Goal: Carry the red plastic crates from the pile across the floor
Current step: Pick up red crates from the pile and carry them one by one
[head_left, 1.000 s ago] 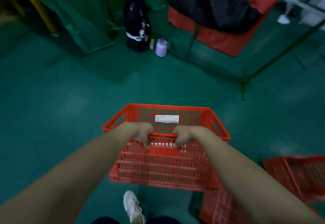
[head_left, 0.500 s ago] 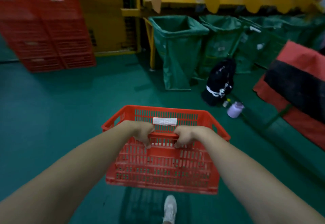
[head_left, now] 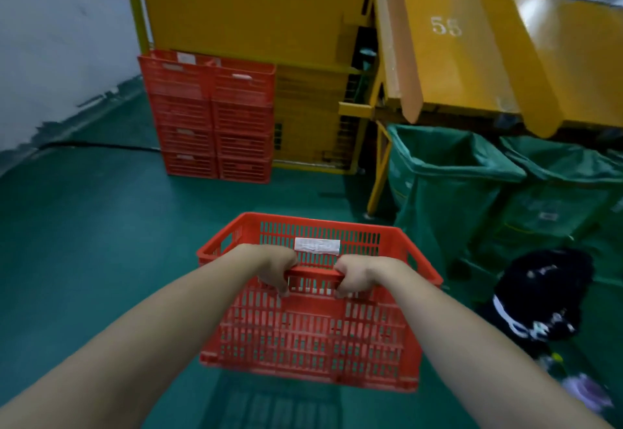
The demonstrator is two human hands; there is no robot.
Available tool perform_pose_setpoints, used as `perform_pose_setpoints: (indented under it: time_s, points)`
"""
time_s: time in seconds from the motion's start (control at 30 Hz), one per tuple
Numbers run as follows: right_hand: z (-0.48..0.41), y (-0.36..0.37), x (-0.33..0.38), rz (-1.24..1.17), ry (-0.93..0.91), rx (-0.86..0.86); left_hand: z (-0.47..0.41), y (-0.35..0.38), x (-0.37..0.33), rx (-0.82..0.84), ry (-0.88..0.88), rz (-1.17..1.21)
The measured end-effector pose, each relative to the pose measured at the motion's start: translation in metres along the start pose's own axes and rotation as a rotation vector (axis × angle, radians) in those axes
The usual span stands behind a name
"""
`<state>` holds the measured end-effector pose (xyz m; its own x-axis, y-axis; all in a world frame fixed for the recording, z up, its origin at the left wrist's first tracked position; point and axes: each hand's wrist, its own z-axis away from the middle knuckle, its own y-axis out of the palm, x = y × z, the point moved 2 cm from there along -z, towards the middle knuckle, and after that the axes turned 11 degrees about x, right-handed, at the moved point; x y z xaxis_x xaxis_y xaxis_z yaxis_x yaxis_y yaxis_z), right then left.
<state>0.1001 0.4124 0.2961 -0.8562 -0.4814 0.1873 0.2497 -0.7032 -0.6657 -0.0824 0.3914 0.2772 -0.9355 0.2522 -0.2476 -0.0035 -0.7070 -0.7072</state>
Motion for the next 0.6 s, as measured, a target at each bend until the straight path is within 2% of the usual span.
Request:
perform_pose_setpoints:
  time_s: [0.3, 0.6]
  points:
    - [-0.113, -0.158, -0.03, 0.105, -0.058, -0.084, -0.073, -0.134, 0.092, -0.116, -0.083, -0.014]
    - [-0.255, -0.32, -0.03, 0.046, -0.035, -0.12, -0.16, -0.279, 0.239, -0.147, -0.055, -0.094]
